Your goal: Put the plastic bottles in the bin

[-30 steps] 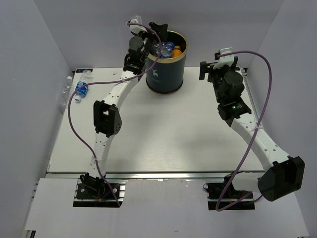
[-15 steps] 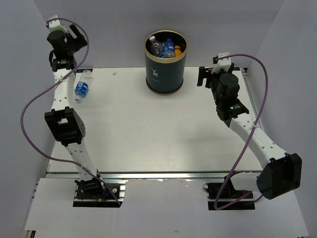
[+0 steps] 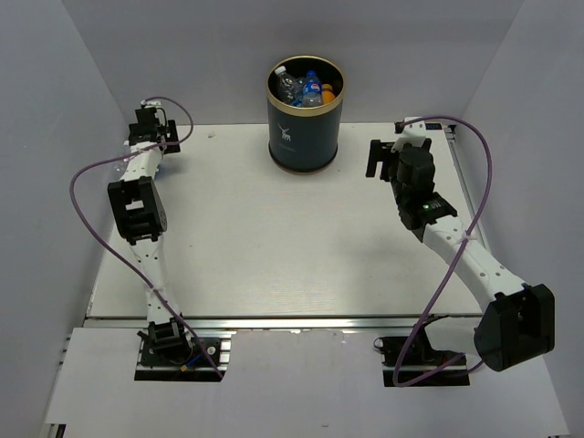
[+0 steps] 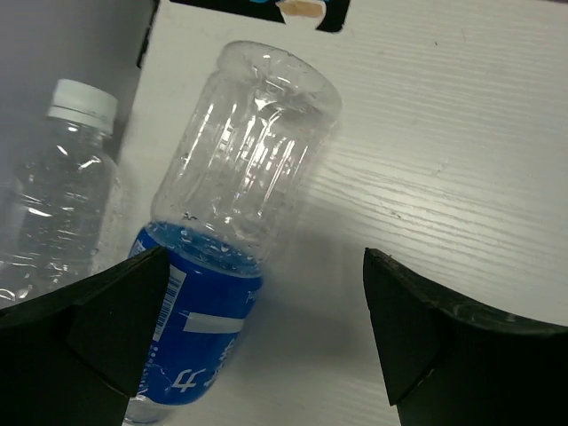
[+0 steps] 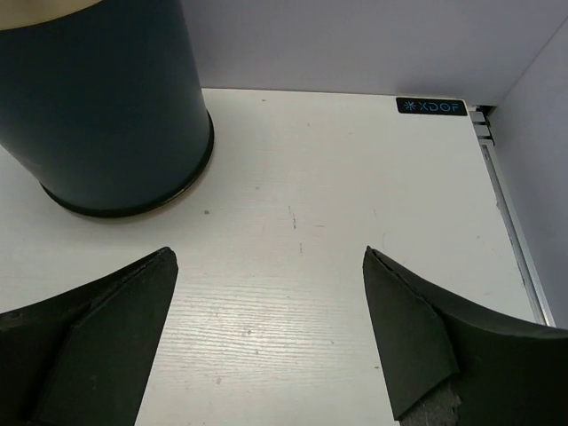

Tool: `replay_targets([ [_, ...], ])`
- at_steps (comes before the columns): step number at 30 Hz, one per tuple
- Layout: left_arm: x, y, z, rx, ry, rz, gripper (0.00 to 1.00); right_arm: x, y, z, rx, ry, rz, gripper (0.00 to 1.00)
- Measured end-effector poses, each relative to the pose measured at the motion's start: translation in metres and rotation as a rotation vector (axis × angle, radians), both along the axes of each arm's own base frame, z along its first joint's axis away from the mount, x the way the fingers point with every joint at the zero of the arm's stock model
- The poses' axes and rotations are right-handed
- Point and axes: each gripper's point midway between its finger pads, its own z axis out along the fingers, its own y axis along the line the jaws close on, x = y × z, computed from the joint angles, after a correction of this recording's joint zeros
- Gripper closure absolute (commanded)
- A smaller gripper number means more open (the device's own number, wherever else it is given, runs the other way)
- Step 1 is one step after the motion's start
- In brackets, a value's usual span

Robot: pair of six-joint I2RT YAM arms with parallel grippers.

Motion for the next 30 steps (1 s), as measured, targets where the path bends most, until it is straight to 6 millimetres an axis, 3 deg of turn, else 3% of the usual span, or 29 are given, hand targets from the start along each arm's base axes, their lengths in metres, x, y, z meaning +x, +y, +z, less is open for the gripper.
replay_targets([
  [6, 0.002, 0.024, 0.012, 0.069, -0.032, 0.035, 0.02, -0.001, -0.003, -0.003, 0.01, 0.015, -0.012, 0.11],
  [12, -0.004, 0.04, 0.005, 0.086, -0.01, 0.056, 0.02, -0.002, -0.006, -0.006, 0.008, 0.027, -0.027, 0.11],
  [16, -0.008, 0.045, -0.011, 0.088, 0.027, 0.055, 0.02, -0.003, -0.008, -0.009, 0.011, 0.035, -0.035, 0.11],
  [19, -0.011, 0.04, -0.023, 0.059, 0.054, 0.025, 0.1, -0.003, -0.007, -0.009, 0.02, 0.036, -0.036, 0.11],
  [20, -0.011, 0.036, -0.026, 0.044, 0.058, 0.01, 0.2, -0.003, -0.007, -0.009, 0.024, 0.036, -0.036, 0.11],
  [23, -0.008, 0.027, -0.027, 0.007, 0.05, -0.029, 0.34, -0.003, -0.006, -0.009, 0.03, 0.036, -0.031, 0.11],
  [24, -0.007, 0.024, -0.026, -0.006, 0.043, -0.042, 0.46, -0.003, -0.005, -0.009, 0.032, 0.036, -0.03, 0.11],
  [25, -0.006, 0.02, -0.024, -0.022, 0.036, -0.051, 0.5, -0.003, -0.005, -0.008, 0.034, 0.036, -0.027, 0.11],
  [28, -0.007, 0.006, -0.021, -0.081, 0.031, -0.096, 0.6, -0.007, -0.002, -0.002, 0.043, 0.022, -0.006, 0.11],
  [30, -0.01, -0.008, -0.018, -0.134, 0.029, -0.141, 0.6, -0.011, 0.003, 0.007, 0.052, 0.004, 0.036, 0.11],
])
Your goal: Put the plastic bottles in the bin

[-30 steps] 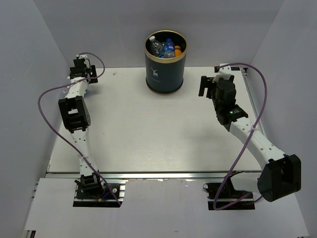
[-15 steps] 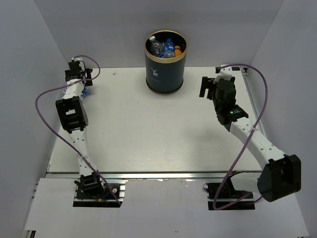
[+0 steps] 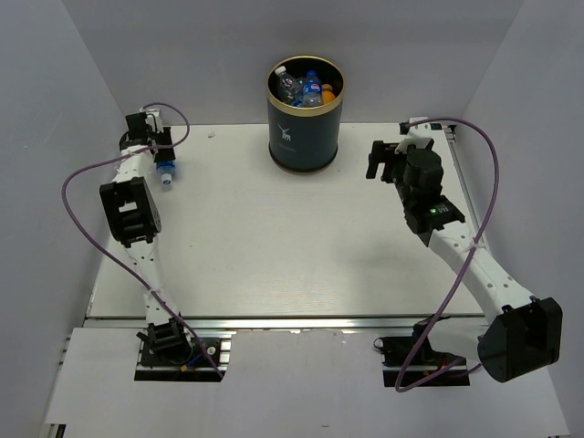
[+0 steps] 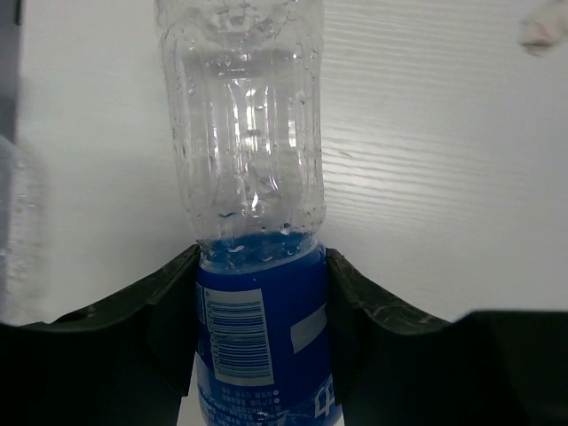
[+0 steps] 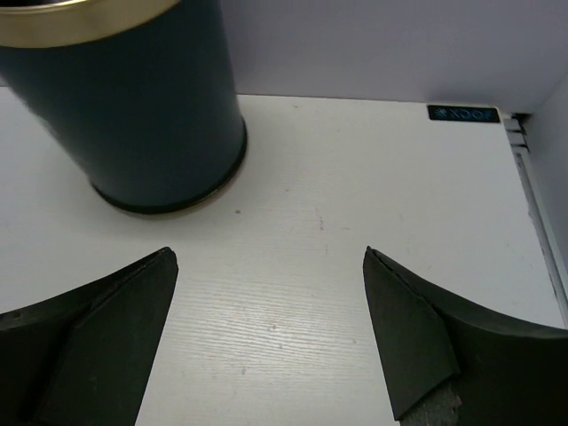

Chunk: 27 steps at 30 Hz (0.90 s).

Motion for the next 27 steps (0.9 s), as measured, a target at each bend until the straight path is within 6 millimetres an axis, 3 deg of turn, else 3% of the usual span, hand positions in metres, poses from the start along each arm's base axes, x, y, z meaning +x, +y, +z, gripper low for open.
replay_targets([
  [3, -0.014, -0.031, 0.015, -0.068, -0.003, -0.084, 0.6, -0.008, 0.017, 0.012, 0.017, -0.025, 0.111, 0.11],
  [6, -0.038, -0.085, 0.052, -0.105, -0.043, -0.233, 0.6, -0.019, 0.043, 0.017, 0.033, -0.033, 0.277, 0.11],
  [10, -0.087, -0.198, 0.143, -0.108, -0.228, -0.548, 0.58, -0.044, 0.084, 0.025, 0.082, -0.038, 0.546, 0.11],
  [13, -0.151, -0.287, 0.222, -0.114, -0.453, -0.83, 0.58, -0.066, 0.11, 0.035, 0.135, -0.049, 0.733, 0.11],
  [15, -0.194, -0.317, 0.261, -0.128, -0.581, -0.963, 0.58, -0.081, 0.123, 0.045, 0.169, -0.061, 0.842, 0.11],
  [18, -0.23, -0.327, 0.297, -0.137, -0.711, -1.069, 0.56, -0.099, 0.138, 0.062, 0.217, -0.085, 0.974, 0.11],
  [21, -0.255, -0.339, 0.3, -0.162, -0.755, -1.168, 0.55, -0.11, 0.151, 0.084, 0.266, -0.118, 1.094, 0.11],
  [27, -0.292, -0.373, 0.267, -0.28, -0.693, -1.34, 0.55, -0.108, 0.176, 0.105, 0.324, -0.128, 1.239, 0.11],
])
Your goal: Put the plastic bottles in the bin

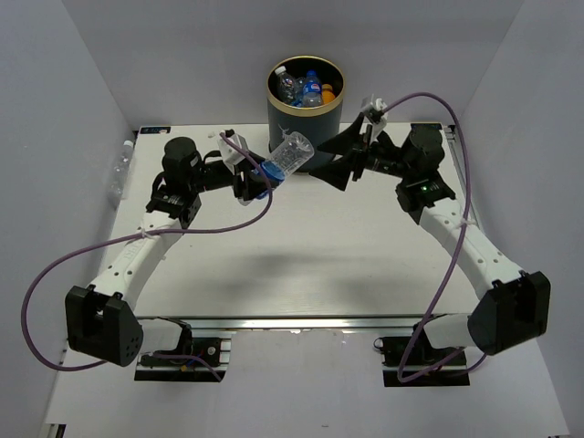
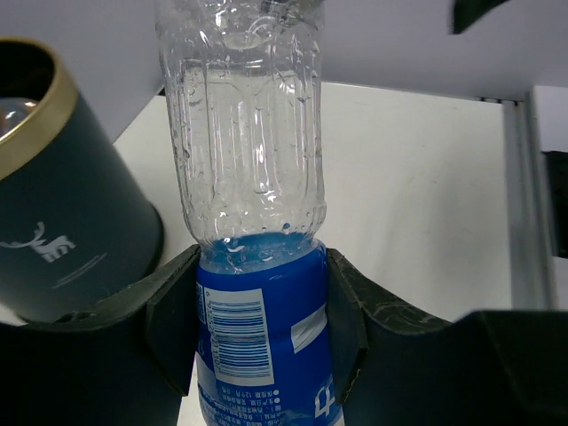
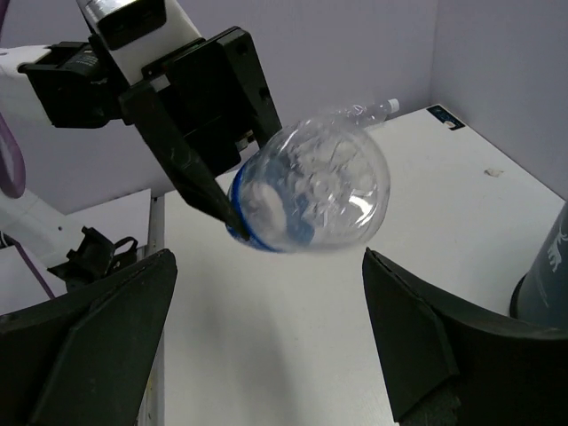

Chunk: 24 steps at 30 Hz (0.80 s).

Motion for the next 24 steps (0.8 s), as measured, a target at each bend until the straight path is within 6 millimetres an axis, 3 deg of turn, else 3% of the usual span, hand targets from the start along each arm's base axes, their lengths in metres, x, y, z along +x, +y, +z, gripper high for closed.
replay_targets([
  [7, -0.022, -0.008, 0.006, -0.004, -0.015, -0.097, 0.54, 0.02, 0.02, 0.011, 0.0, -0.006, 0.056, 0.11],
  [17, -0.027, -0.014, 0.006, -0.008, 0.007, -0.16, 0.55, 0.011, 0.042, 0.002, -0.001, 0.045, 0.256, 0.12],
  [18, -0.027, -0.014, 0.007, -0.013, 0.011, -0.165, 0.55, 0.01, 0.044, 0.001, -0.003, 0.048, 0.267, 0.16],
  [19, -0.026, -0.015, 0.007, -0.017, 0.015, -0.167, 0.54, 0.01, 0.045, 0.001, -0.005, 0.05, 0.278, 0.32],
  [21, -0.024, -0.015, 0.007, -0.023, 0.025, -0.159, 0.49, 0.007, 0.047, 0.004, -0.005, 0.049, 0.297, 0.53],
  [22, -0.023, -0.015, 0.009, -0.026, 0.025, -0.16, 0.28, 0.008, 0.047, 0.005, -0.004, 0.048, 0.294, 0.65],
  [23, -0.022, -0.016, 0.011, -0.029, 0.024, -0.16, 0.09, 0.008, 0.047, 0.006, -0.002, 0.043, 0.293, 0.7],
  [24, -0.021, -0.016, 0.013, -0.031, 0.019, -0.159, 0.02, 0.009, 0.047, 0.008, 0.0, 0.039, 0.29, 0.73],
])
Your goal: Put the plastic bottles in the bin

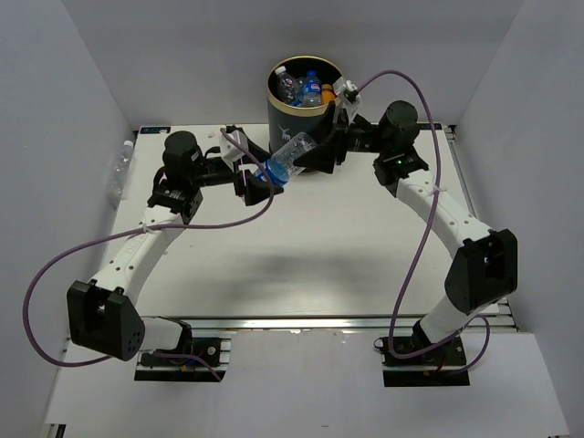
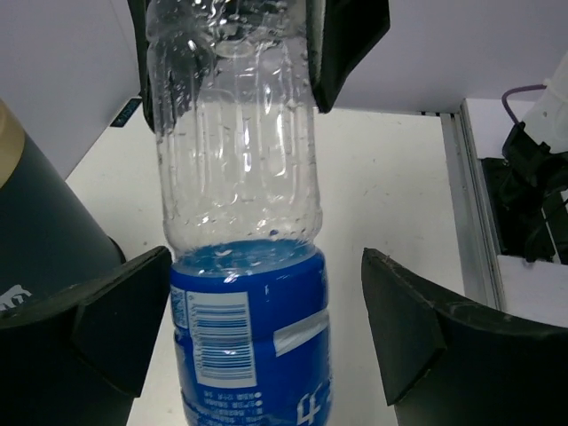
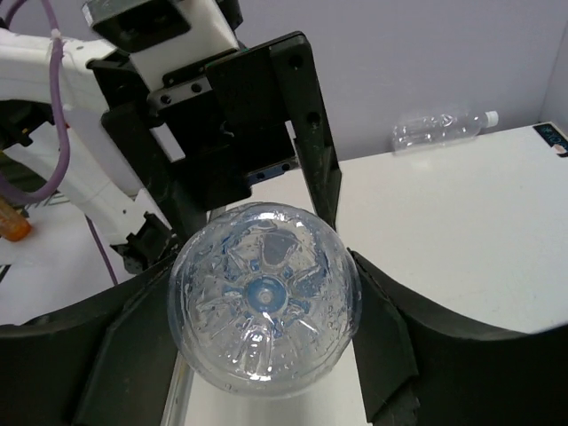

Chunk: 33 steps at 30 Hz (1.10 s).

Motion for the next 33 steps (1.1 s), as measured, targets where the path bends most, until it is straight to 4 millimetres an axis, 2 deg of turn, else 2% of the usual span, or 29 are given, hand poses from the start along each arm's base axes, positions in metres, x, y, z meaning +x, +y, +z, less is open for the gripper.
replay_targets([
  [3, 0.001, -0.001, 0.003, -0.006, 0.0, 0.008, 0.02, 0.008, 0.001, 0.002, 0.002, 0.002, -0.044, 0.77],
  [7, 0.018, 0.002, 0.009, -0.008, -0.006, 0.097, 0.02, 0.023, 0.005, 0.008, -0.014, 0.017, -0.137, 0.78],
  [9, 0.033, 0.005, 0.018, -0.012, -0.013, 0.165, 0.02, 0.033, 0.007, 0.014, -0.019, 0.001, -0.201, 0.78],
  [12, 0.059, 0.018, 0.05, -0.053, -0.041, 0.312, 0.02, 0.06, 0.002, 0.034, -0.019, -0.042, -0.325, 0.79],
  [15, 0.083, 0.046, 0.097, -0.136, -0.079, 0.458, 0.02, 0.104, -0.013, 0.059, 0.0, -0.092, -0.513, 0.8],
  [17, 0.101, 0.08, 0.13, -0.205, -0.103, 0.57, 0.02, 0.135, -0.027, 0.072, 0.008, -0.119, -0.655, 0.8],
  [18, 0.111, 0.099, 0.142, -0.238, -0.11, 0.634, 0.02, 0.152, -0.034, 0.079, 0.014, -0.136, -0.731, 0.8],
  [20, 0.129, 0.133, 0.152, -0.282, -0.106, 0.756, 0.02, 0.184, -0.048, 0.089, 0.024, -0.165, -0.871, 0.8],
  [22, 0.148, 0.161, 0.145, -0.301, -0.071, 0.873, 0.02, 0.213, -0.06, 0.094, 0.028, -0.191, -1.003, 0.8],
  [25, 0.18, 0.192, 0.108, -0.288, 0.032, 1.053, 0.02, 0.253, -0.078, 0.084, -0.004, -0.226, -1.18, 0.81],
  [27, 0.202, 0.215, 0.074, -0.258, 0.114, 1.177, 0.02, 0.275, -0.089, 0.065, -0.057, -0.245, -1.283, 0.81],
  [29, 0.223, 0.248, 0.028, -0.2, 0.218, 1.322, 0.02, 0.294, -0.098, 0.042, -0.125, -0.26, -1.36, 0.81],
  [33, 0.25, 0.32, -0.058, -0.073, 0.387, 1.566, 0.02, 0.318, -0.095, -0.005, -0.229, -0.26, -1.39, 0.82],
])
